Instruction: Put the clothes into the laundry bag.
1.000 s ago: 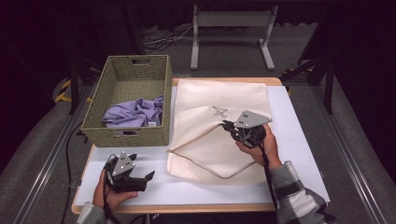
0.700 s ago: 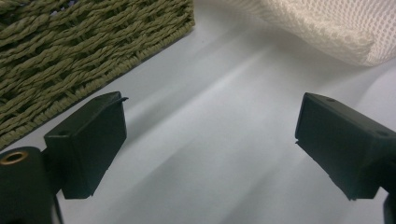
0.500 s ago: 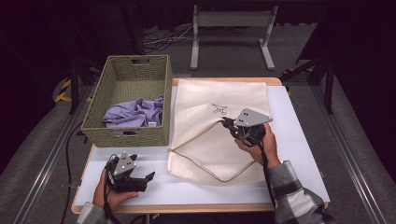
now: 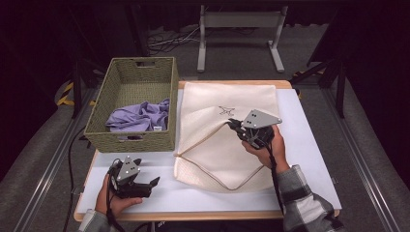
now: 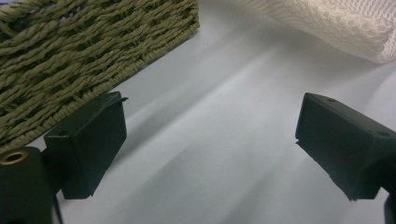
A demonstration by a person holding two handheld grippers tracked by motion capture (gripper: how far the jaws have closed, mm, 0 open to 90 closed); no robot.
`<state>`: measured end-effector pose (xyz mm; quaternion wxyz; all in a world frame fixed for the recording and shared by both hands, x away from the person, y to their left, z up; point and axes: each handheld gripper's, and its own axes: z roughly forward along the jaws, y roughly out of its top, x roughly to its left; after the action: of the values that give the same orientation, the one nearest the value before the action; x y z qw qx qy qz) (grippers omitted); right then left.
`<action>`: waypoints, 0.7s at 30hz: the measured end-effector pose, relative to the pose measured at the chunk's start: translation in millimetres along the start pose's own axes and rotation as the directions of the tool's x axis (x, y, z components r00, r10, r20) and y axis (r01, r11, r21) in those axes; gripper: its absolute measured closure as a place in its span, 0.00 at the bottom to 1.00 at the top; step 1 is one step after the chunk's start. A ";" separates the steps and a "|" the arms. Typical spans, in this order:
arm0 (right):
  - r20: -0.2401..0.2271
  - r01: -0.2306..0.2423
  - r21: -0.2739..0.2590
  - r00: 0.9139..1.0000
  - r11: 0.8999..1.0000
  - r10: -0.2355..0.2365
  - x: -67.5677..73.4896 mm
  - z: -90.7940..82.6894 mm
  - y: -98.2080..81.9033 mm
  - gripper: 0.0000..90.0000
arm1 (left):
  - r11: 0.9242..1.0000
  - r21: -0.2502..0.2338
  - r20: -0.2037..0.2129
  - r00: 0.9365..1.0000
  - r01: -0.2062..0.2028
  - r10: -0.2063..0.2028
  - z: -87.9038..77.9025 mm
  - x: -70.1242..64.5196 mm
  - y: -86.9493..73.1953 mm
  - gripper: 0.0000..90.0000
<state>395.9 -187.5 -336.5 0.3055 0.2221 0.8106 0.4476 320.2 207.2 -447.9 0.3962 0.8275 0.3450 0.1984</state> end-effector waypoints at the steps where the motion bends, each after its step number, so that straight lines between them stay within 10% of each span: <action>1: -0.002 0.000 0.000 1.000 1.000 0.000 -0.3 0.2 0.4 0.97 | 1.000 -0.001 -0.001 1.000 -0.005 0.005 0.1 0.6 0.5 0.11; 21: 0.007 -0.002 -0.019 1.000 1.000 0.002 -6.2 -1.2 7.6 0.97 | 0.997 -0.071 -0.057 0.998 -0.041 0.037 -16.6 14.3 20.2 0.10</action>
<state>400.2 -188.3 -327.6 0.3098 0.2216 0.8049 0.4550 328.4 217.1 -421.1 0.4120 0.8135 0.3323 0.2411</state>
